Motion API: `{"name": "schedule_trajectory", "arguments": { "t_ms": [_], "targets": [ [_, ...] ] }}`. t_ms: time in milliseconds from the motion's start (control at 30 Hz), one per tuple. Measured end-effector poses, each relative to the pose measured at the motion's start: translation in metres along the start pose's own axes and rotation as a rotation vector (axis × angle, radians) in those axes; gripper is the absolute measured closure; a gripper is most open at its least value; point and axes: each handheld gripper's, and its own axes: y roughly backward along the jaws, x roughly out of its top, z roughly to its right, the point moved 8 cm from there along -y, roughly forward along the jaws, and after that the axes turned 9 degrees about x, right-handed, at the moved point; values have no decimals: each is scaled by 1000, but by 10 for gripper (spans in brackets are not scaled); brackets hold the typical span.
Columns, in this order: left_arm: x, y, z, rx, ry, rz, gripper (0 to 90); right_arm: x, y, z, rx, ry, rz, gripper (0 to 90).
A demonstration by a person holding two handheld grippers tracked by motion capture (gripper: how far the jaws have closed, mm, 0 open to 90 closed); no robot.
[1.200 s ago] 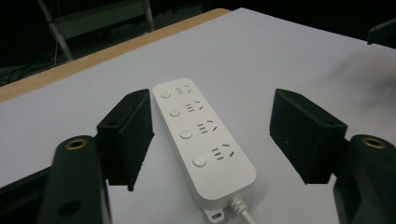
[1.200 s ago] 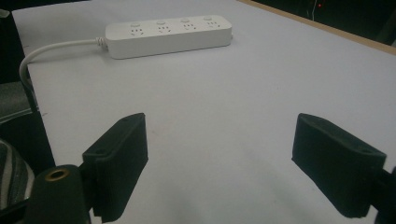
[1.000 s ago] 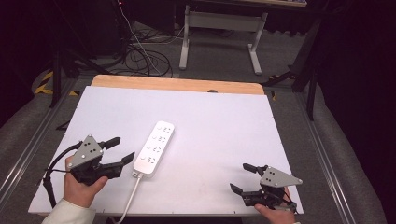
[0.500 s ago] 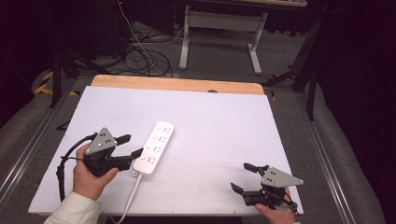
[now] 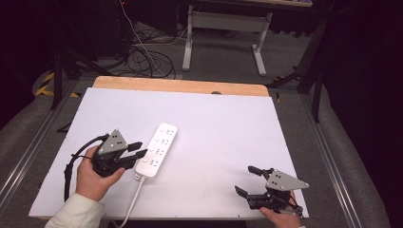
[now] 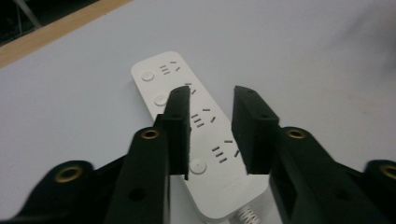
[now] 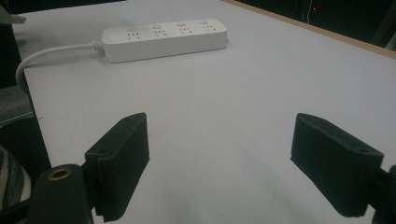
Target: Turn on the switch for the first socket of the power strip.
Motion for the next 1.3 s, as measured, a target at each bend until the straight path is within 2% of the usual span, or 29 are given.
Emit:
{"name": "schedule_trajectory", "arguments": {
  "t_ms": [67, 133, 200, 233, 300, 333, 433, 500, 633, 667, 800, 933, 1100, 1300],
  "targets": [
    [-1, -4, 0, -34, 16, -27, 776, 0, 0, 0, 0, 0, -1, 198],
    [-1, -6, -1, -41, 24, -36, 799, 0, 0, 0, -2, -1, 1, 198],
    [-2, -8, 0, -68, 43, -57, 864, 0, 0, 0, -1, -2, 5, 197],
    [-2, -8, 0, -68, 43, -57, 890, 0, 0, 0, 1, -8, 3, 194],
    [-3, -10, -1, -83, 51, -77, 900, 0, 0, 0, 2, -11, 3, 191],
    [-4, -12, -1, -104, 76, -98, 900, -1, 0, 0, 3, -12, 3, 191],
    [-6, -15, -2, -109, 96, -122, 900, -1, 0, 0, 4, -12, 3, 191],
    [-8, -19, -3, -120, 125, -162, 900, -1, 0, 0, 4, -12, 3, 191],
    [-10, -24, -3, -111, 132, -194, 900, 0, 0, 0, 6, -11, 4, 191],
    [-13, -27, -3, -103, 126, -217, 900, 0, 0, 0, 5, -11, 5, 191],
    [-16, -32, -4, -77, 109, -249, 900, -1, 0, 0, 3, -10, 3, 191],
    [-18, -36, -3, -75, 112, -275, 900, -1, 0, 0, 4, -11, 4, 191],
    [-23, -42, -3, -59, 96, -320, 900, -1, 1, 0, 4, -11, 5, 191],
    [-26, -46, 0, -65, 91, -345, 900, -1, 0, 0, 5, -10, 2, 191]
  ]
}}
